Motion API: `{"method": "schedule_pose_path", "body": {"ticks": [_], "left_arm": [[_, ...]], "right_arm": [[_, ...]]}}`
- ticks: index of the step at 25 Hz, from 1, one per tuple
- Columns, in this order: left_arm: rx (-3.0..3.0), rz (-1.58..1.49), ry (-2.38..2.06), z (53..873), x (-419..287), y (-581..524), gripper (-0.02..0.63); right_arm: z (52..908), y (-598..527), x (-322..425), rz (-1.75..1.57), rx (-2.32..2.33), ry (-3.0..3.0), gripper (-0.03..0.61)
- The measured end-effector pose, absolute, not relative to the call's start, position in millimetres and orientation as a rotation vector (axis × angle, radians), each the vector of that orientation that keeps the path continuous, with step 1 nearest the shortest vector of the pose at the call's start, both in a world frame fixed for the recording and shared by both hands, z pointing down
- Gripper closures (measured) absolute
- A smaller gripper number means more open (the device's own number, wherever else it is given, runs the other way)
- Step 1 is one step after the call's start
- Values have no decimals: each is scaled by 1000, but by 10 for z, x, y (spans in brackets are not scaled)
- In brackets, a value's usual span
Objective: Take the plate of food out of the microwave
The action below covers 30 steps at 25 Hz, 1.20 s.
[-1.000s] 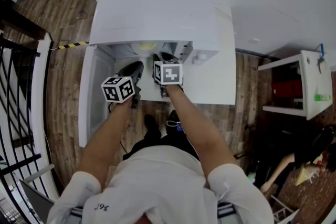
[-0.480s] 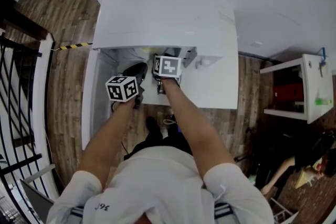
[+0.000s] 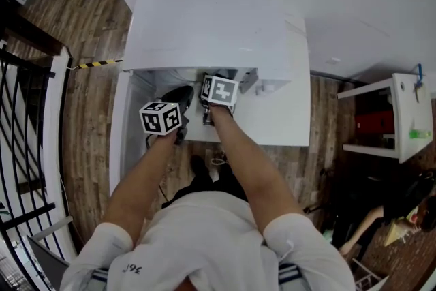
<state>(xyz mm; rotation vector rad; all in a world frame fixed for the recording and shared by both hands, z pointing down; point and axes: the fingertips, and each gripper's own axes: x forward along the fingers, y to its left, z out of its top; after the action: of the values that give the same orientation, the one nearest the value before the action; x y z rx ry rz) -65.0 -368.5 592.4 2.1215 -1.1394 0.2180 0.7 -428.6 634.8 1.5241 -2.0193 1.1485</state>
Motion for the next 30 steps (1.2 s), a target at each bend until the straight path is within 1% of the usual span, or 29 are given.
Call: {"method": "schedule_pose_path", "body": {"ticks": [1, 2, 3, 6, 7, 8, 11, 15, 16, 17, 20, 28, 30], "left_arm": [[2121, 220, -1136, 5934, -645, -3683, 604], [2119, 220, -1135, 5942, -647, -3682, 604], [2117, 220, -1135, 5948, -655, -3684, 604], [2108, 216, -1139, 5964, -681, -3684, 604], [2105, 215, -1139, 5967, -687, -3685, 604], [2103, 214, -1140, 5971, -695, -3690, 604], [2090, 219, -1136, 6007, -721, -3721, 604], [2073, 225, -1139, 6062, -770, -3721, 604], [2070, 220, -1142, 6066, -786, -3719, 604], [2067, 217, -1145, 6074, -798, -3713, 604], [2058, 213, -1144, 6103, -804, -3684, 604], [2057, 210, -1137, 6094, -801, -3644, 604], [2046, 207, -1142, 6112, -831, -3652, 604]], "right_arm": [[6341, -4289, 23, 1154, 1533, -2022, 413], [6327, -4289, 42, 1150, 1538, -2026, 439], [6310, -4287, 64, 1138, 1542, -2030, 490], [6273, -4266, 122, 1107, 1542, -2030, 526], [6268, -4250, 138, 1103, 1540, -2027, 545], [6270, -4228, 155, 1101, 1538, -2020, 578], [6354, -4159, 215, 1128, 1536, -1986, 578], [6359, -4133, 209, 1304, 1544, -2051, 575], [6329, -4143, 190, 1350, 1547, -2082, 556], [6308, -4157, 175, 1388, 1555, -2104, 512], [6319, -4203, 131, 1436, 1573, -2104, 434], [6434, -4265, 14, 1427, 1564, -2006, 433], [6437, -4258, 21, 1417, 1545, -1995, 448]]}}
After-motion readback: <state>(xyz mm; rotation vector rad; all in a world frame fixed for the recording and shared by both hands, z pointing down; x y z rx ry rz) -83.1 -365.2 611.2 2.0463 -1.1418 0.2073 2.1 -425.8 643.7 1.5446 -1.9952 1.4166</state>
